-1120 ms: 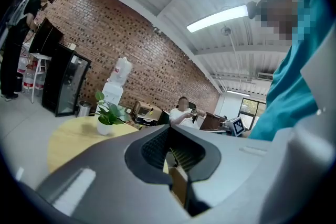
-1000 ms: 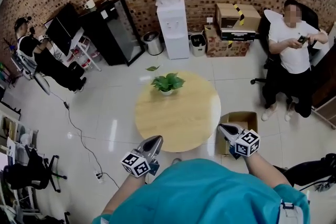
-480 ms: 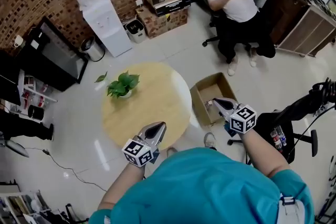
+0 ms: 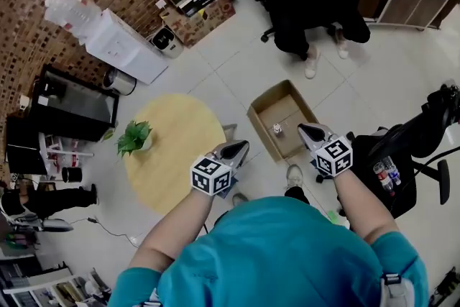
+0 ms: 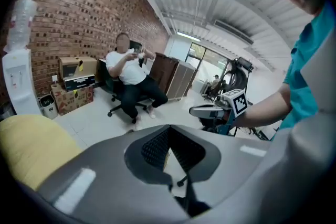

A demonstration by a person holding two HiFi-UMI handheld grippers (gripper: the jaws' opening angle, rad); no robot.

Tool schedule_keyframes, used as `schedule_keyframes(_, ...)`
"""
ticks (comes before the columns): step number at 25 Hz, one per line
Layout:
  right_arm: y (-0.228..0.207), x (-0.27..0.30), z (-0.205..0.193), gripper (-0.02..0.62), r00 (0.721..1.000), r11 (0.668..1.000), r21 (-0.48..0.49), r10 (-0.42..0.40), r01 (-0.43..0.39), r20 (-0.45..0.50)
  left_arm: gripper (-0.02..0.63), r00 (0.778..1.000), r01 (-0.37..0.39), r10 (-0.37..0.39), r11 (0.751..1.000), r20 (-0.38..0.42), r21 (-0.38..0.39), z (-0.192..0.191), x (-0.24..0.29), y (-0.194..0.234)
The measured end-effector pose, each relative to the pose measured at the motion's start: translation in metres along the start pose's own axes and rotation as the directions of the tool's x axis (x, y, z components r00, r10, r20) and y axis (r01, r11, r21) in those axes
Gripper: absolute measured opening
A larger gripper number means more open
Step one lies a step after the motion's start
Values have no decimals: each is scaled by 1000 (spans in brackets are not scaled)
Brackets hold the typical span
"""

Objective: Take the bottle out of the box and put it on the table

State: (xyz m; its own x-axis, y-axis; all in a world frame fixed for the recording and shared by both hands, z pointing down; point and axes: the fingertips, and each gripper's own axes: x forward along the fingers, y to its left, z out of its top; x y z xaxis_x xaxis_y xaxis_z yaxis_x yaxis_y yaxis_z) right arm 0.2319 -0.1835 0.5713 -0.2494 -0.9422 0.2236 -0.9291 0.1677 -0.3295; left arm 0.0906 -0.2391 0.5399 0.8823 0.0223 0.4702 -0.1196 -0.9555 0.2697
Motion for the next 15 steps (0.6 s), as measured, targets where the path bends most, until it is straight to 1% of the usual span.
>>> schedule_keyframes(2,-31,3,-39,20,1000,999,46,-25,26,-15,2,993,13,-11,1000,-116,21,-36,54,2)
schedule_keyframes(4,-65,18,-84,44,999,996,75,-39,41,-26,3,977,24,-18,999,-213,27,-84,113,17)
schedule_keyframes(5,-83,29,-110,58,999,996,78,-42,44,-32,15,967,25,-19,999,-253,22,-111,145,30)
schedule_keyframes(6,-97,41,-137,67,998,996,81,-45,48,-41,50,955,25,-20,1000,-297,13,-142,173,45)
schedule_keyframes(8,-114,65,-200,86,996,993,96,-58,64,-64,84,920,23,-23,1000,-391,-3,-212,216,77)
schedule_keyframes(10,-126,94,-259,109,992,990,105,-86,95,-90,113,884,16,-16,1000,-468,-3,-277,249,116)
schedule_keyframes(12,-140,122,-310,125,987,985,106,-122,134,-109,138,851,9,-5,1000,-526,5,-334,279,155)
schedule_keyframes(13,-147,134,-334,132,983,982,107,-140,153,-114,171,835,8,-1,1000,-551,10,-359,293,172)
schedule_keyframes(14,-153,146,-358,136,980,979,108,-157,170,-119,184,819,8,2,1000,-574,15,-385,306,187)
schedule_keyframes(15,-157,157,-383,141,977,977,108,-173,186,-122,212,802,11,4,1000,-597,23,-410,318,202)
